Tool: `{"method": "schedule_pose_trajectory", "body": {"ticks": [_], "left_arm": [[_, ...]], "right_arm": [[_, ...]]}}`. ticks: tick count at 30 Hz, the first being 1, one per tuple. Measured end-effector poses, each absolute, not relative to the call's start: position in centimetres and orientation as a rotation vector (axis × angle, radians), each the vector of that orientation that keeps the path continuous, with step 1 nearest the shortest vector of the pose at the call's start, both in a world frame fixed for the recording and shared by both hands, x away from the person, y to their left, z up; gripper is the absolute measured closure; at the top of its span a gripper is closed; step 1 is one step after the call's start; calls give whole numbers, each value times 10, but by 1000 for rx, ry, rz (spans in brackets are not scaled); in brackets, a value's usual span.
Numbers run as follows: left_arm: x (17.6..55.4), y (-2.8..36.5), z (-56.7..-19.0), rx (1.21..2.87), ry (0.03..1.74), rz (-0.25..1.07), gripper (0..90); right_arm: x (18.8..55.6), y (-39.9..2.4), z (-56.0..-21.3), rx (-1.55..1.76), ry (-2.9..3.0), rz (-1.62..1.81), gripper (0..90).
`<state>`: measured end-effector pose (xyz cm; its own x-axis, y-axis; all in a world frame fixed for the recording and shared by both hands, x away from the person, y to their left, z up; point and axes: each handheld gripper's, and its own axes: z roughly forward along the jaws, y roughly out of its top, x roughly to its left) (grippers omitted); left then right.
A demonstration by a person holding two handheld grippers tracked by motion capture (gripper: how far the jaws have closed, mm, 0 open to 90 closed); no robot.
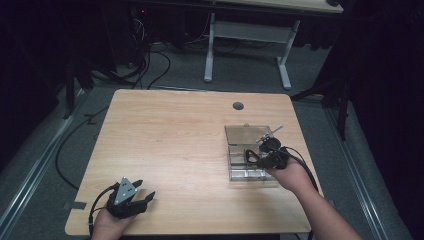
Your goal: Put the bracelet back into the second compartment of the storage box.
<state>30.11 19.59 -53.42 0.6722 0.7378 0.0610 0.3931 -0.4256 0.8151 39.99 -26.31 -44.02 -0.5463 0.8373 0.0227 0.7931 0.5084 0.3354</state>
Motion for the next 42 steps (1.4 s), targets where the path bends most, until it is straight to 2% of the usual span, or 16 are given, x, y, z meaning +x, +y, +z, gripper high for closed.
{"method": "schedule_pose_trajectory", "body": {"ticks": [5,24,33,42], "left_arm": [[301,196,-534,2058,871,530,376],[301,196,-534,2049,871,533,371],[301,198,-534,2030,875,520,370],[301,198,-534,2022,879,527,365]], "right_arm": [[393,-258,-442,1389,2596,482,821],[338,-259,-463,1273,2361,910,775],[306,-259,-492,1214,2257,1133,762],[285,-250,-523,1134,2208,1190,728]]}}
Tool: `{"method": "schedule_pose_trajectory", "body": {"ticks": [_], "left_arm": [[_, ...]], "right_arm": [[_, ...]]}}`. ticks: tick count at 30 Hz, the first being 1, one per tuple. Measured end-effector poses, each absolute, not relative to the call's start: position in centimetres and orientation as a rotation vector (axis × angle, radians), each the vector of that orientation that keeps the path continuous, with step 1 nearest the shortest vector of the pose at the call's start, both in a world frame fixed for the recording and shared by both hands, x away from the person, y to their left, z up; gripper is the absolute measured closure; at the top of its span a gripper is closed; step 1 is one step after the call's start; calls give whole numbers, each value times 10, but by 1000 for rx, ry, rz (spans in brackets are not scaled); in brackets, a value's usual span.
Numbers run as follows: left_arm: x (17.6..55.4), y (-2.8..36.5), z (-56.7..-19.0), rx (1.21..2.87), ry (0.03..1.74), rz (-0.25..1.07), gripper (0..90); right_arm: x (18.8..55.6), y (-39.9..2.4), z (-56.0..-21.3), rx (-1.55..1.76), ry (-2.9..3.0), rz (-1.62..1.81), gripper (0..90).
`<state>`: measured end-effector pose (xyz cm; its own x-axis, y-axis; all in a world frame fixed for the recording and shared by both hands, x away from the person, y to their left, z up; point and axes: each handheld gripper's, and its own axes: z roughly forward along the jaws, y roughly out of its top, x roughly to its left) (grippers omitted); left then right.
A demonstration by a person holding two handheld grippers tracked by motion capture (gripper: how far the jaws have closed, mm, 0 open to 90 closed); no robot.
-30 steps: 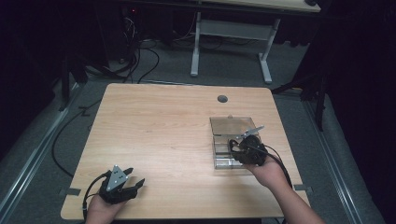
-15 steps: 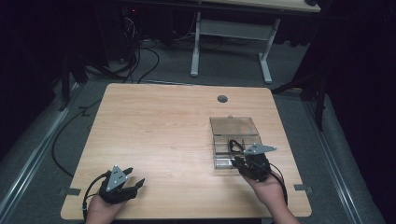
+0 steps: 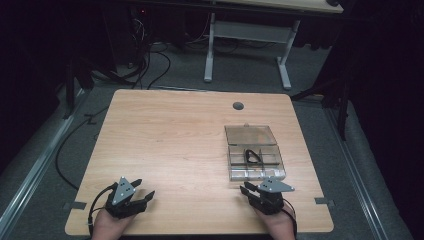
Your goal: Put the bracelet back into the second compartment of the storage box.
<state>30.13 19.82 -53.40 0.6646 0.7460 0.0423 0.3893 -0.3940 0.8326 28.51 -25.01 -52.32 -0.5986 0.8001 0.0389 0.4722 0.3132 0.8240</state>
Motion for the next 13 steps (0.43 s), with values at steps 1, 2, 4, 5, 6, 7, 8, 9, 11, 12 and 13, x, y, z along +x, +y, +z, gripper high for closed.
{"method": "schedule_pose_trajectory", "body": {"ticks": [1,2,4,5,6,7,8,9,11,12,13], "left_arm": [[301,198,-534,2023,879,525,365],[301,198,-534,2025,878,525,364],[301,198,-534,2028,875,528,365],[301,197,-534,2029,874,532,365],[301,197,-534,2030,873,532,365],[301,197,-534,2030,873,532,365],[301,197,-534,2029,871,531,365],[301,197,-534,2028,871,529,365],[301,198,-534,2028,870,523,365],[301,198,-534,2028,870,522,365],[301,198,-534,2028,870,522,364]], "right_arm": [[283,-250,-525,1130,2207,1203,721],[282,-249,-527,1117,2208,1207,707],[278,-246,-527,1076,2197,1179,703],[278,-245,-527,1074,2200,1169,703],[278,-245,-527,1078,2198,1166,703],[278,-245,-528,1081,2197,1178,704],[279,-246,-528,1085,2198,1181,703],[279,-246,-527,1089,2199,1187,703],[279,-247,-527,1099,2193,1194,703],[279,-247,-527,1101,2193,1194,703],[279,-247,-528,1102,2193,1191,703]]}}
